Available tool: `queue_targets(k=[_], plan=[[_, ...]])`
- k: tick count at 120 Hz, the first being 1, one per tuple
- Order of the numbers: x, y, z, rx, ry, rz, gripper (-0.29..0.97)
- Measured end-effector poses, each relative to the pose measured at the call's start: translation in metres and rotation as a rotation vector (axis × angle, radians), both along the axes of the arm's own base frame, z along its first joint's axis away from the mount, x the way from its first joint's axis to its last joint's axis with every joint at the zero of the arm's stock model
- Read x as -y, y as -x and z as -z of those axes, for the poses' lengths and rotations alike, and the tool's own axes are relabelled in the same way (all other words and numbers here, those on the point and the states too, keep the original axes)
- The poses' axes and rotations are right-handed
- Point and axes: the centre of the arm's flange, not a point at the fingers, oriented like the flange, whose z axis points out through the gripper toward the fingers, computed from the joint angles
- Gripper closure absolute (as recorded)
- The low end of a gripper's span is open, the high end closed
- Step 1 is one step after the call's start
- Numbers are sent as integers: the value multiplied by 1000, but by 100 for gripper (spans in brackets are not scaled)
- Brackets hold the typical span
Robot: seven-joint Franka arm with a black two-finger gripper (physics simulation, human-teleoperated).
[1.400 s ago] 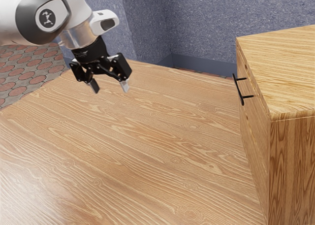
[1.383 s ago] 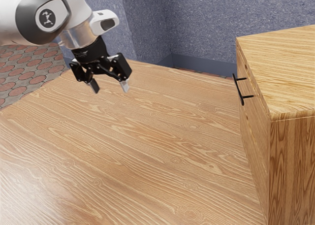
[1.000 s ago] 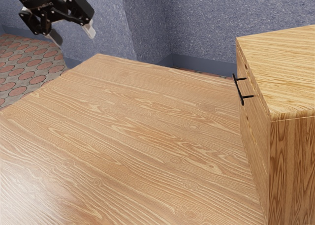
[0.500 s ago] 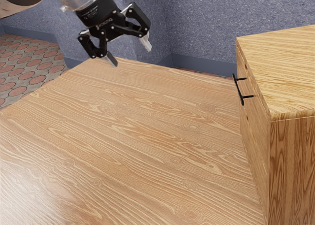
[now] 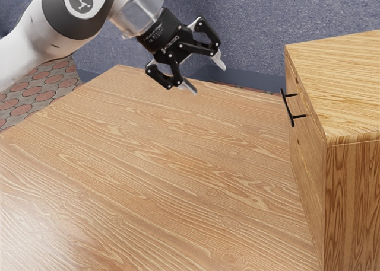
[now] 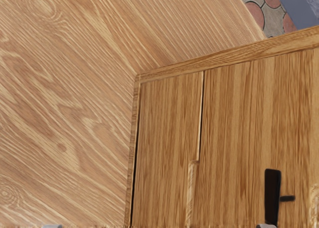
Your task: Pull the drawer handle with one arm to open the drawer
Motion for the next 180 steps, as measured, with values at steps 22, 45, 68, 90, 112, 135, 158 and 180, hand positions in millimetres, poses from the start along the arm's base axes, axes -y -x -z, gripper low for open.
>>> queue_targets(k=[22, 45, 68, 90, 112, 135, 158, 180], plan=[[42, -5, 6, 18, 45, 35, 31], [58, -37, 46, -4, 88, 21, 38], [65, -43, 46, 31, 146, 14, 45], [66, -44, 46, 44, 155, 11, 52], [86, -42, 47, 45, 161, 45, 55], [88, -43, 50, 45, 156, 51, 53], [88, -42, 51, 45, 152, 57, 53], [92, -45, 61, 28, 148, 65, 53]])
